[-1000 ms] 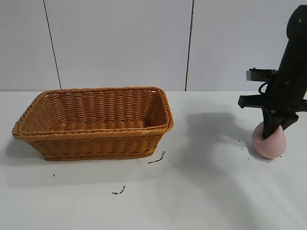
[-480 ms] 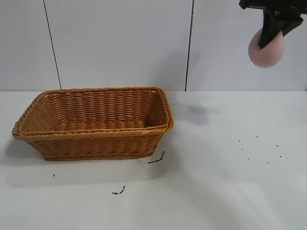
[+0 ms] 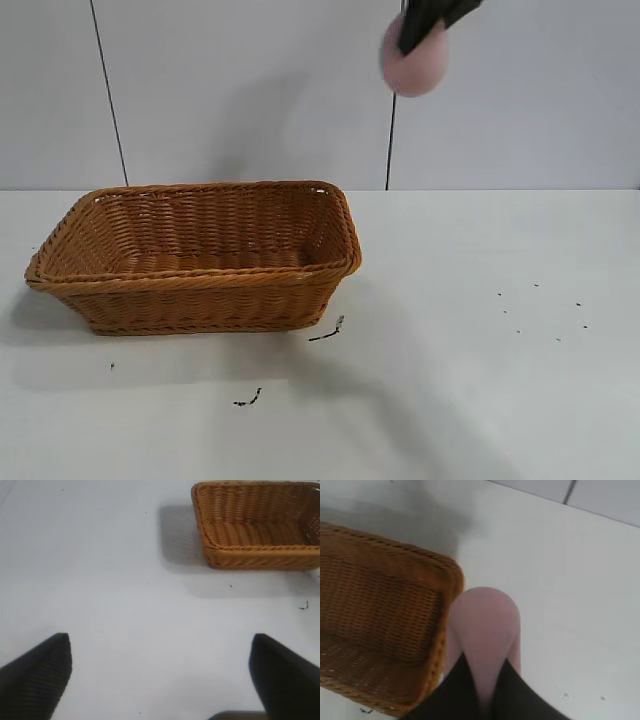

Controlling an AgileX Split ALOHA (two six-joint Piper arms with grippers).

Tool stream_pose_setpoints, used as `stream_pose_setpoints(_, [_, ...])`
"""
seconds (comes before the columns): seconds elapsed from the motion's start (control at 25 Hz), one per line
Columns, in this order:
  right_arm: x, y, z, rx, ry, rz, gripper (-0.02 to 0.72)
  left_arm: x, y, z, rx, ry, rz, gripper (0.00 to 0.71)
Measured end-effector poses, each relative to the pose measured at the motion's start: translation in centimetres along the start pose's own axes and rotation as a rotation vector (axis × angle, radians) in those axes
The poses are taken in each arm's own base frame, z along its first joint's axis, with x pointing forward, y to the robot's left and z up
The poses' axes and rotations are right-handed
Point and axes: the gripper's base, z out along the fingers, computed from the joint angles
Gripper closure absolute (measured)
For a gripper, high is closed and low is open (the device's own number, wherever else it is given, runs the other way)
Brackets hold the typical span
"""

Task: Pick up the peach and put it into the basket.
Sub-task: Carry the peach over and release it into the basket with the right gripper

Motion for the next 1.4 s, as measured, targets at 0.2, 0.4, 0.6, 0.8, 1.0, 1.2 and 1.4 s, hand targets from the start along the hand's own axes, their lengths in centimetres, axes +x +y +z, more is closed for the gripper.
stream_pose_setpoints(0.2, [0.1,5.9,4.5,-0.076,0.019,-0.101,0.718,0.0,0.0,0.0,0.0,0.0,0.0,0.017])
stream_pose_setpoints(0.4, [1.3,8.0,11.7,-0.094,0.062,-0.137,0.718,0.0,0.0,0.0,0.0,0.0,0.0,0.017])
stream_pose_setpoints(0.6, [3.2,7.8,17.3,-0.094,0.133,-0.132,0.718,0.0,0.0,0.0,0.0,0.0,0.0,0.017])
stream_pose_setpoints(0.8, [3.5,7.8,18.1,-0.096,0.139,-0.167,0.636,0.0,0.0,0.0,0.0,0.0,0.0,0.017])
stream_pose_setpoints(1.0, [3.1,7.9,17.0,-0.099,0.126,-0.179,0.121,0.0,0.0,0.0,0.0,0.0,0.0,0.017])
stream_pose_setpoints(1.2, [0.8,8.3,11.8,-0.108,0.068,-0.209,0.02,0.0,0.0,0.0,0.0,0.0,0.0,0.017])
stream_pose_setpoints(1.4, [-1.9,7.9,4.1,-0.051,-0.058,-0.234,0.015,0.0,0.0,0.0,0.0,0.0,0.0,0.017])
